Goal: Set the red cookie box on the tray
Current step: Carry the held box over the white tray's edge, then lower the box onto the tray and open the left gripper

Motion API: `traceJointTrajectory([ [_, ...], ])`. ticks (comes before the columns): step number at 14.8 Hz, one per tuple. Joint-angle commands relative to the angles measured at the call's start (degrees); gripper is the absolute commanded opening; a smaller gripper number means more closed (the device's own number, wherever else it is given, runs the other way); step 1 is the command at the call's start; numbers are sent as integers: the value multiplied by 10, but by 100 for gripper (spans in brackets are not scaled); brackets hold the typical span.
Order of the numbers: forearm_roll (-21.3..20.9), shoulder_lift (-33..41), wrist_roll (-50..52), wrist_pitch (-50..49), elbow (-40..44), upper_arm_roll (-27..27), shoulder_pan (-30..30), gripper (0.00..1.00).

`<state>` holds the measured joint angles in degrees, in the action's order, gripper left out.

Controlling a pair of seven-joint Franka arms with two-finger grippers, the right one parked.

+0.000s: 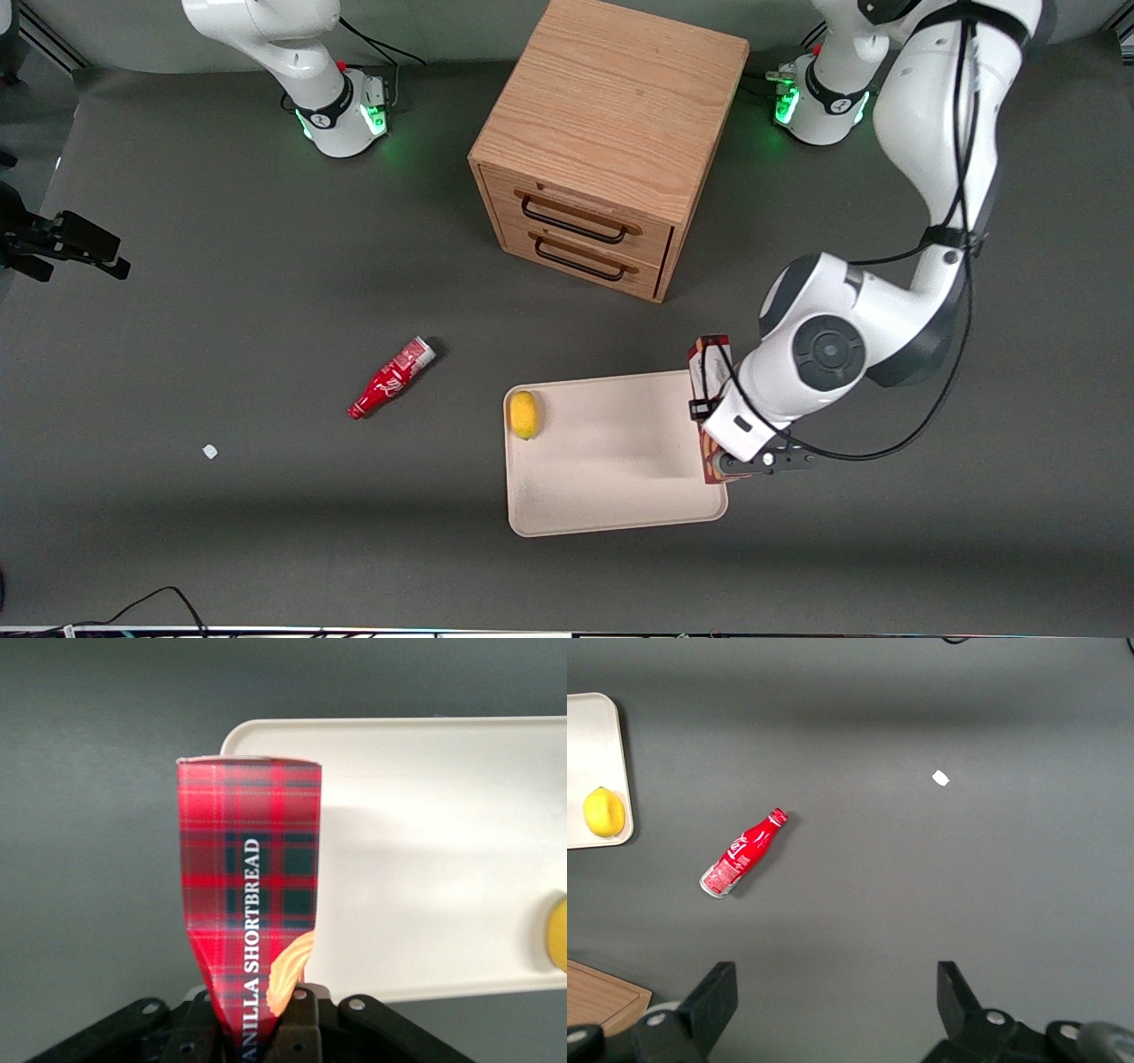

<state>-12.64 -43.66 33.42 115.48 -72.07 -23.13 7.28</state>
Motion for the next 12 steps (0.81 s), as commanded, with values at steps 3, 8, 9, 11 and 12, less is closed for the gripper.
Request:
traceJointTrajectory([
  [3,-21,-56,27,53,25,33,37,0],
  [8,-29,-77,31,86,18,43,45,0],
  [9,-30,-78,33,92,16,43,45,0],
  [11,-31,-80,34,94,16,43,45,0],
  [12,-34,-80,33,94,16,48,45,0],
])
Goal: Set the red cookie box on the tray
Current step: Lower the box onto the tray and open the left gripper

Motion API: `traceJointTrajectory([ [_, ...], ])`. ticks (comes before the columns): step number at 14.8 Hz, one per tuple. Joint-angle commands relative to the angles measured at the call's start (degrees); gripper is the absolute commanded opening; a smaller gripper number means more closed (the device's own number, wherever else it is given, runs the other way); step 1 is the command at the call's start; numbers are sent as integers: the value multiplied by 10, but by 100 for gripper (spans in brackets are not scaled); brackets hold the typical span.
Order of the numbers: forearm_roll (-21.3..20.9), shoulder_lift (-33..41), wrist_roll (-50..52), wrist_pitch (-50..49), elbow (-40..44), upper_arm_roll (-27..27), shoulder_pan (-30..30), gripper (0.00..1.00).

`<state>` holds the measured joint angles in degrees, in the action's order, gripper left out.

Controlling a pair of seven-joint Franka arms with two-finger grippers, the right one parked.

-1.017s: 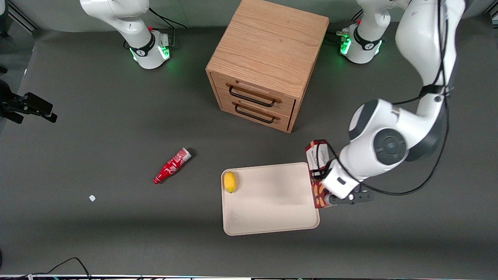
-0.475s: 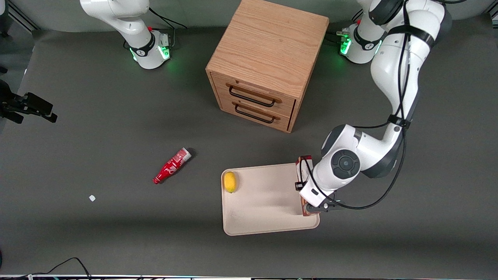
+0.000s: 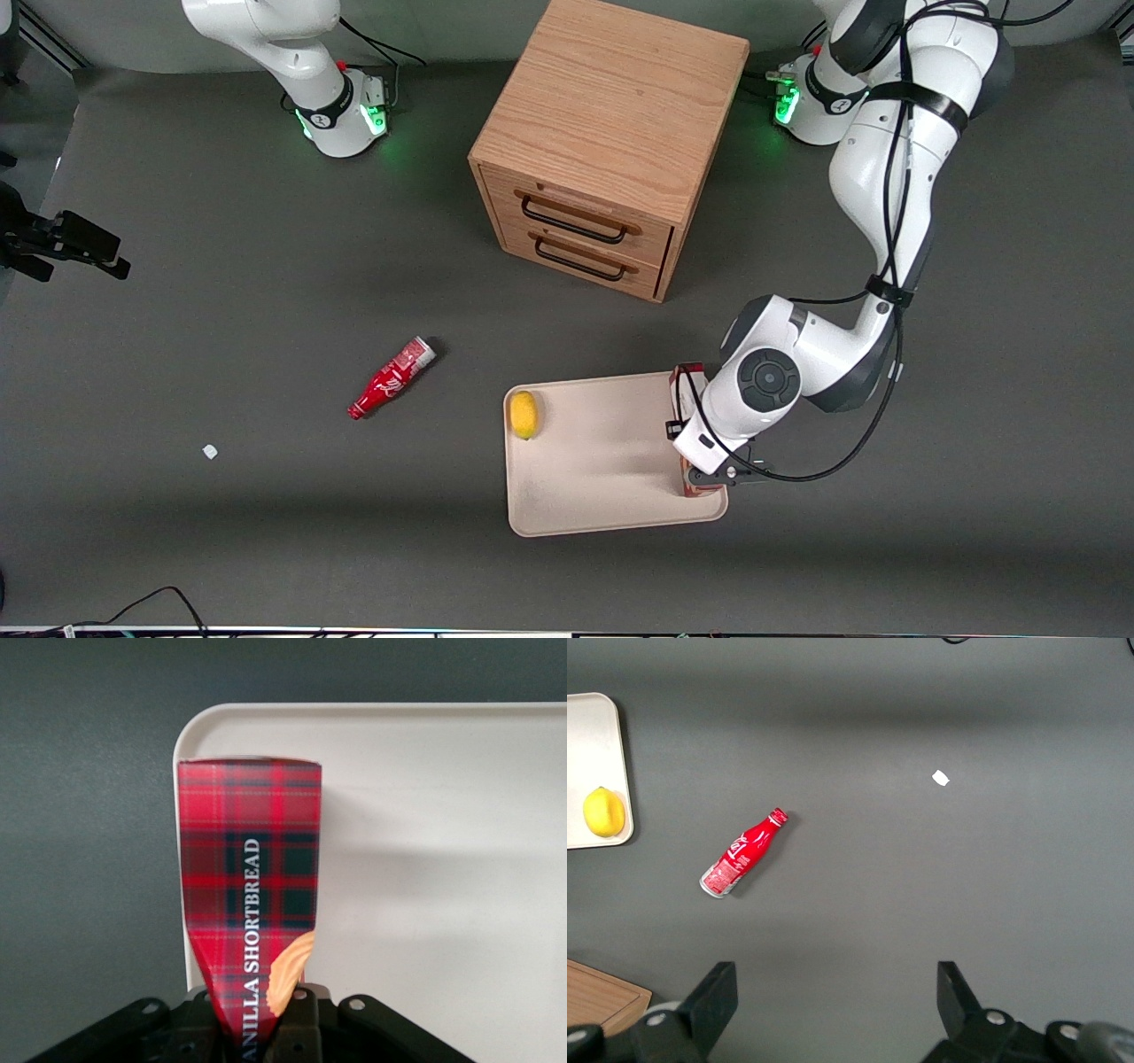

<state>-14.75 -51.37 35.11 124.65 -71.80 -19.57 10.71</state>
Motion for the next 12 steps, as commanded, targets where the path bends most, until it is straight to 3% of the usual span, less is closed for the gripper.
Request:
traceJointTrajectory([
  [1,-12,-4,16,2,13,15,11,0],
  [3,-13,-4,16,2,12,16,11,4],
  [4,-13,-4,16,2,10,16,11,39],
  [5,-15,-3,16,3,9,16,10,99],
  [12,-23,4,40,17,8,16,11,100],
])
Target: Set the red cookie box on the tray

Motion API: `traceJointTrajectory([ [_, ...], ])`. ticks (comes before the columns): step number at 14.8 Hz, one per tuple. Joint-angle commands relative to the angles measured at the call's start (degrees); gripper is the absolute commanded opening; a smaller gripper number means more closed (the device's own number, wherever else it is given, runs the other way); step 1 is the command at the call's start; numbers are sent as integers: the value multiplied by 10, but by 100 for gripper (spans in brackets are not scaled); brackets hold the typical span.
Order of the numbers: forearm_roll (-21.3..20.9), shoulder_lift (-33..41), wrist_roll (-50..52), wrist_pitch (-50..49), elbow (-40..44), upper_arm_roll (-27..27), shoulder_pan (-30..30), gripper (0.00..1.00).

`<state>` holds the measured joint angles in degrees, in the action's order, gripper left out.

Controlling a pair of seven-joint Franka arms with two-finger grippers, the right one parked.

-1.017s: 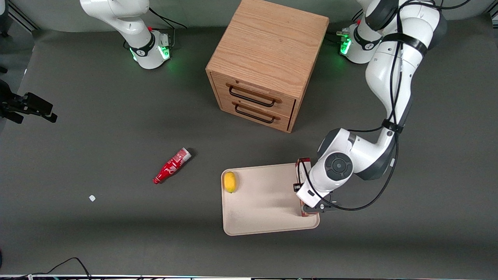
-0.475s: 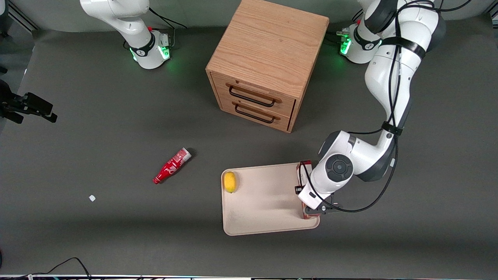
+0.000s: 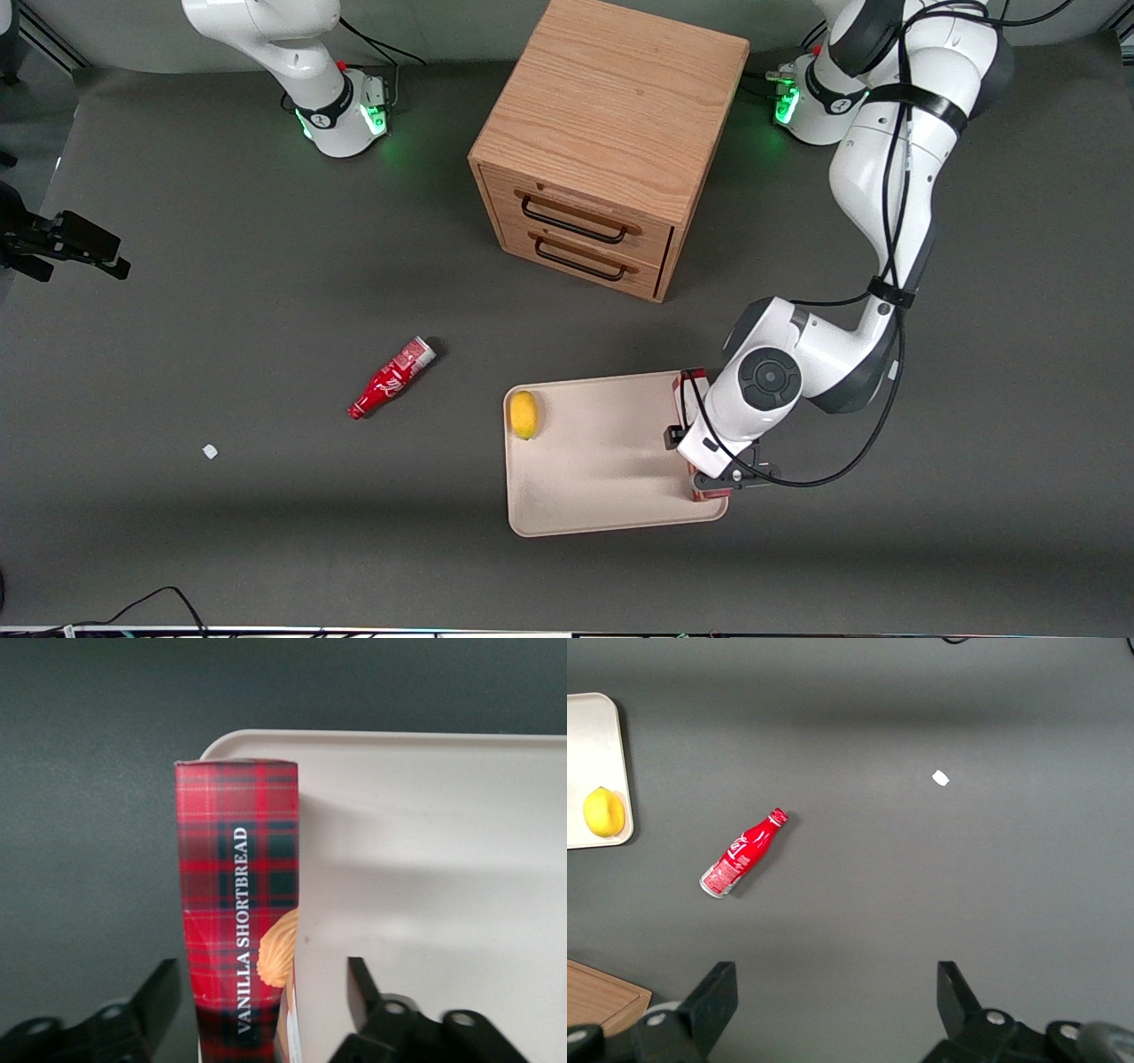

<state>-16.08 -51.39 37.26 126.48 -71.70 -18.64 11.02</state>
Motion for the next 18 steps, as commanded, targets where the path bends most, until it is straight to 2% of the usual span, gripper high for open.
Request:
traceJointTrajectory([
  [1,-7,8,19,-1,7,6,8,100],
  [4,-4,26,15,-1,0,6,3,100],
  [6,6,74,11,-11,-23,6,-16,100],
  [9,80,181,-33,-41,-87,1,-55,100],
  [11,125,259,-98,-103,-127,1,-93,100],
  [14,151,369,-160,-179,-196,1,-158,100],
  [18,148,458,-273,-307,-206,5,-215,100],
])
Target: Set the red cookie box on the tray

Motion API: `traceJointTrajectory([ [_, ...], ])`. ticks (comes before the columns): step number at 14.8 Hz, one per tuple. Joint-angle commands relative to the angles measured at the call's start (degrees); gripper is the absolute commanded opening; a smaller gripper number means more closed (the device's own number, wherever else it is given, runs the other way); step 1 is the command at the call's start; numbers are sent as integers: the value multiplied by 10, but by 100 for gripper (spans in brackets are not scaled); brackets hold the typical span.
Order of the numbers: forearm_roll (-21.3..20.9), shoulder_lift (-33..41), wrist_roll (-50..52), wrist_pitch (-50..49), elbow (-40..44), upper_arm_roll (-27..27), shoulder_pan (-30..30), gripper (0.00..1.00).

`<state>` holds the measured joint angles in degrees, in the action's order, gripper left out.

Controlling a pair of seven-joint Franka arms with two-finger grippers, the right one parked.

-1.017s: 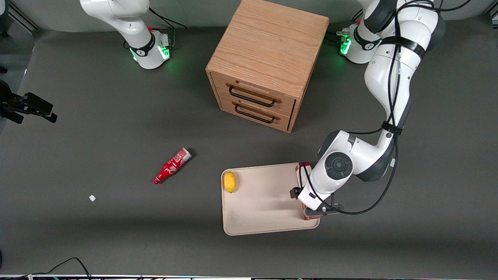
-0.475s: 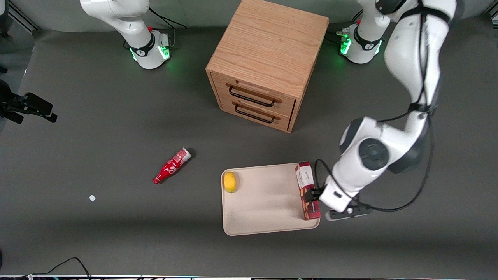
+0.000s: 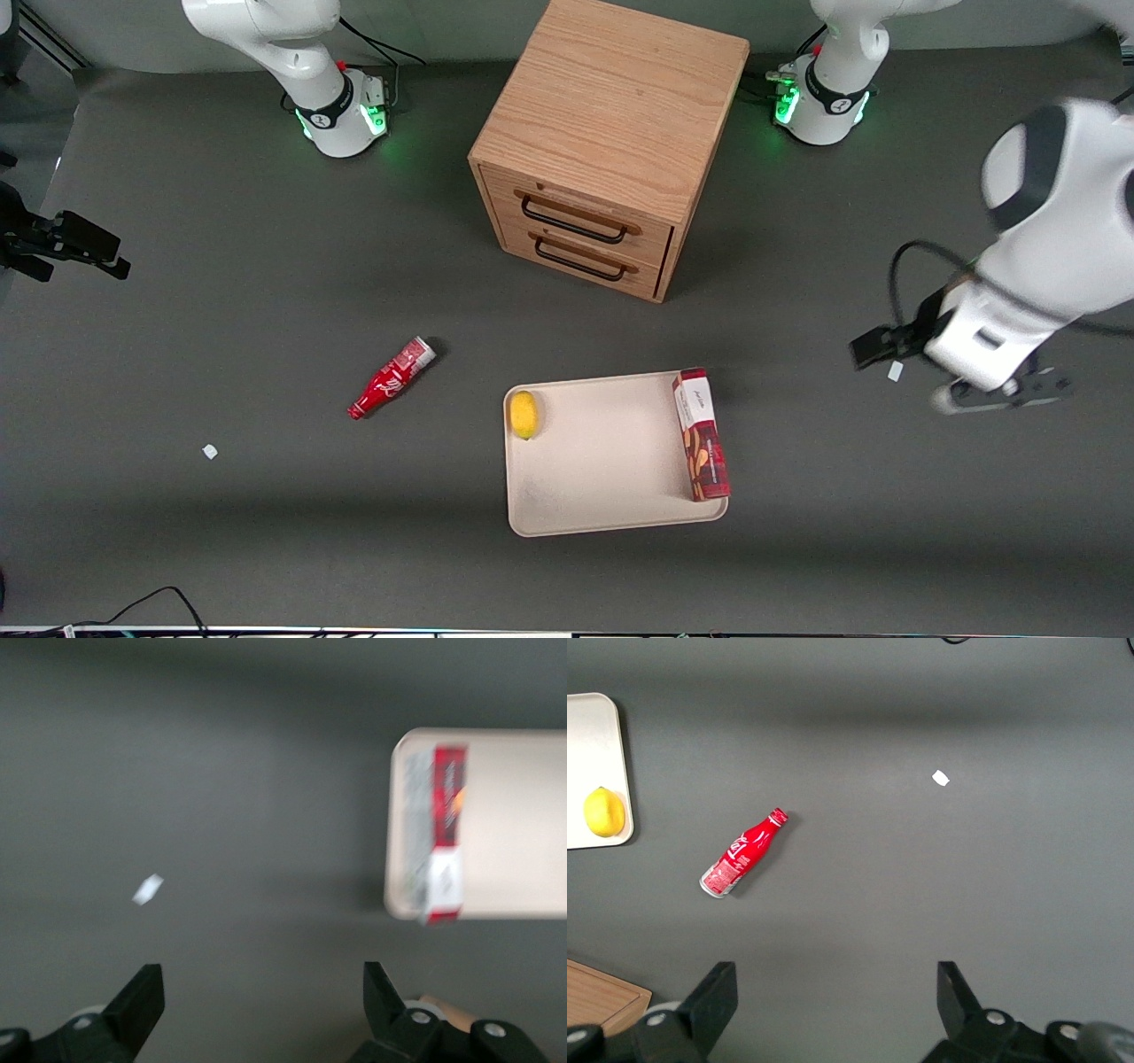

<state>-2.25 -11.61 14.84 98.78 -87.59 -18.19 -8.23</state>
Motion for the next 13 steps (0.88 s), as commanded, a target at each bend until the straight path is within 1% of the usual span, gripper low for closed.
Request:
traceJointTrajectory([
  [1,9,81,-67,-43,-56,1,-35,100],
  [4,8,145,-102,-56,-94,14,-53,100],
  [5,8,155,-114,-68,-98,18,-55,100],
  [8,15,164,-157,-75,-97,38,-57,100],
  [10,17,164,-157,-74,-95,39,-56,100],
  [13,34,163,-157,-73,-94,39,-56,100],
])
